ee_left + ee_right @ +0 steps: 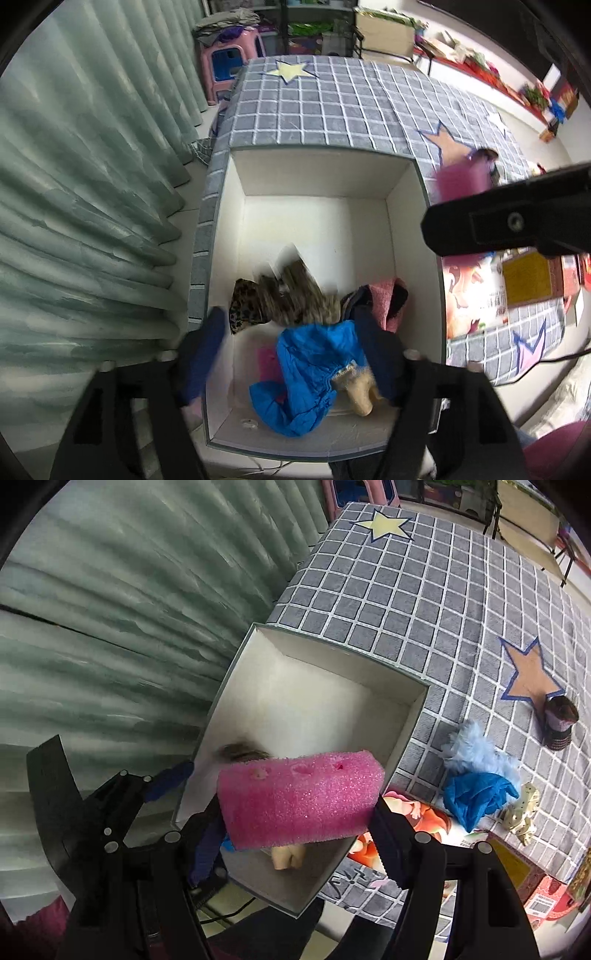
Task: Organize soft objects
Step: 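Lower the leopard cloth and pink sponge into the box and open both grippers, then move both grippers back to the pile beside the printed boxes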
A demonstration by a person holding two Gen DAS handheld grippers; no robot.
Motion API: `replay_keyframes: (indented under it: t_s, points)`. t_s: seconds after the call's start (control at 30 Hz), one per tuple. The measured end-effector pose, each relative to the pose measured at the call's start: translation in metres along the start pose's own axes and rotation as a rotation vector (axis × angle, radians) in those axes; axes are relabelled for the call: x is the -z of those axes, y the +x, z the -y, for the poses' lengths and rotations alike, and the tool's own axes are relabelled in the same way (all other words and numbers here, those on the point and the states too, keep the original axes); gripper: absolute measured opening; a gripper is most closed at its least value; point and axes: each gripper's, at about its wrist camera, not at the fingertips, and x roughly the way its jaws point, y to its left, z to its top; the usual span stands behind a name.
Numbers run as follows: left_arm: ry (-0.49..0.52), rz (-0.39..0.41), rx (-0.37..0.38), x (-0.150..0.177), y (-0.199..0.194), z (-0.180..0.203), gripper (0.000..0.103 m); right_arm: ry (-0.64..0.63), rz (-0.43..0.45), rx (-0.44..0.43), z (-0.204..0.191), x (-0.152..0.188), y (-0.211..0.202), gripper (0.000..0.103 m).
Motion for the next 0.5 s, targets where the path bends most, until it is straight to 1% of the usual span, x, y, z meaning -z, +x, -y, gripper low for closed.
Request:
replay_keyframes:
  t_s: [0.03, 0.07, 0.13, 0.17, 0.23, 0.37, 0.47, 0.5]
  points:
    - [-0.005, 0.005, -0.004, 0.0, -0.001, -0.001, 0.082, 0.009, 0.001, 0.004, 0.002, 0.0, 0.0, 0.088]
    - [-0.009, 0.005, -0.009, -0.001, -0.001, -0.001, 0.083, 0.016, 0.005, 0.006, 0.003, 0.0, -0.001, 0.09]
    - [-0.019, 0.002, -0.019, -0.001, 0.0, -0.002, 0.086, 0.04, 0.025, -0.028, 0.009, 0.0, -0.005, 0.102]
    - [-0.021, 0.0, -0.024, -0.001, 0.0, -0.001, 0.094, 0.048, 0.035, -0.046, 0.01, -0.001, -0.007, 0.102]
    - [-0.025, -0.004, -0.028, -0.002, 0.001, 0.0, 0.103, 0.062, 0.054, -0.065, 0.013, -0.002, -0.012, 0.102]
    - [-0.024, -0.013, 0.005, -0.005, -0.001, 0.003, 0.103, 0.083, 0.068, -0.069, 0.019, -0.001, -0.02, 0.102]
    - [-0.018, -0.025, 0.055, -0.009, -0.003, 0.01, 0.103, 0.117, 0.058, -0.081, 0.03, 0.003, -0.026, 0.102]
    - [-0.013, -0.033, 0.083, -0.012, -0.004, 0.013, 0.103, 0.128, 0.055, -0.077, 0.034, 0.004, -0.029, 0.102]
